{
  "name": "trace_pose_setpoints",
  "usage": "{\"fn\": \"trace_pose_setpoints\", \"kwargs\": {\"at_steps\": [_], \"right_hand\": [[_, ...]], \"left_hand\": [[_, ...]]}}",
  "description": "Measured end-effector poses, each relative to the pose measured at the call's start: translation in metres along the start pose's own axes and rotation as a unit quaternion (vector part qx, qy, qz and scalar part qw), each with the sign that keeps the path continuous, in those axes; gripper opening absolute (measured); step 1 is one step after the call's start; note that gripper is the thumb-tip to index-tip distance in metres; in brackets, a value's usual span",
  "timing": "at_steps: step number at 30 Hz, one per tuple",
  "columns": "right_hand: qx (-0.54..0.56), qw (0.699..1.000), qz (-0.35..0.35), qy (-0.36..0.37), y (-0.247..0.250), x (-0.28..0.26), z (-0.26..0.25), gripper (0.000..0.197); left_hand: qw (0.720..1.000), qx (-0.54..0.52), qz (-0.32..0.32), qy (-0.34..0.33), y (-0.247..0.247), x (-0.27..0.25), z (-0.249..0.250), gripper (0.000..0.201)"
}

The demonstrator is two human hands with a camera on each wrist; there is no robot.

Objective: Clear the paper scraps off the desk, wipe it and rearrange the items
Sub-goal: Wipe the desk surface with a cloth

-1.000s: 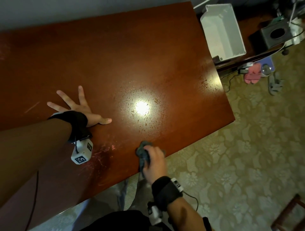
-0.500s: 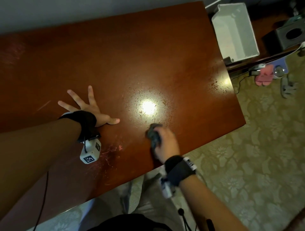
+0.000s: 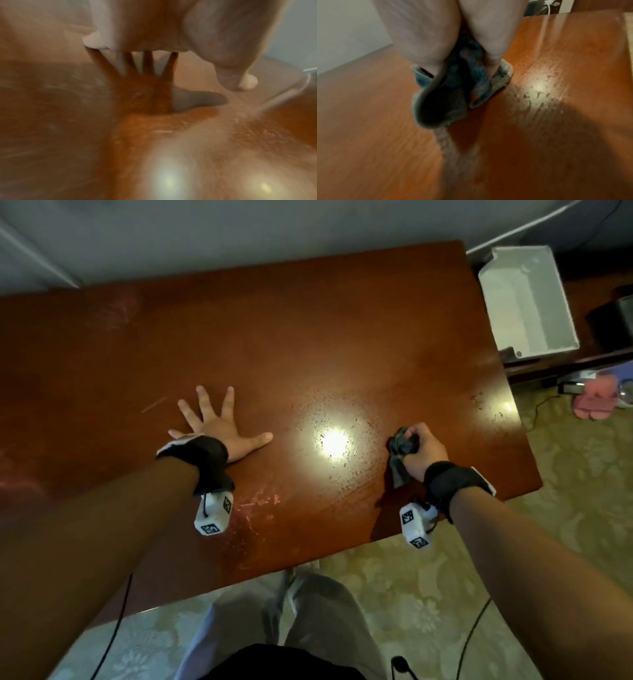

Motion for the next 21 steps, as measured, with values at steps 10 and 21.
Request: {"fn": "trace_pose_setpoints", "kwargs": {"at_steps": [10,21], "right_hand": [[-0.020,0.999,0.013,0.028,-0.001,0.000,-0.002,0.039],[-0.054,0.992,0.088,0.067,-0.017,-0.021,-0.004,0.051]], "left_hand": [[0.992,-0.023,0.063,0.106,-0.048,-0.110,-0.177,0.099],[0.990,-0.013,-0.005,0.143,-0.089,-0.124,-0.208,0.130]]}}
Point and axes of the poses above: each hand's wrist, its own x-axis towards the middle knuckle, its own y-axis out of the back of the hand, z = x × y, the point moved 4 cm from there along x, towards the middle knuckle, and after that the axes turned 4 degrees about -x, right-handed, at the moved point
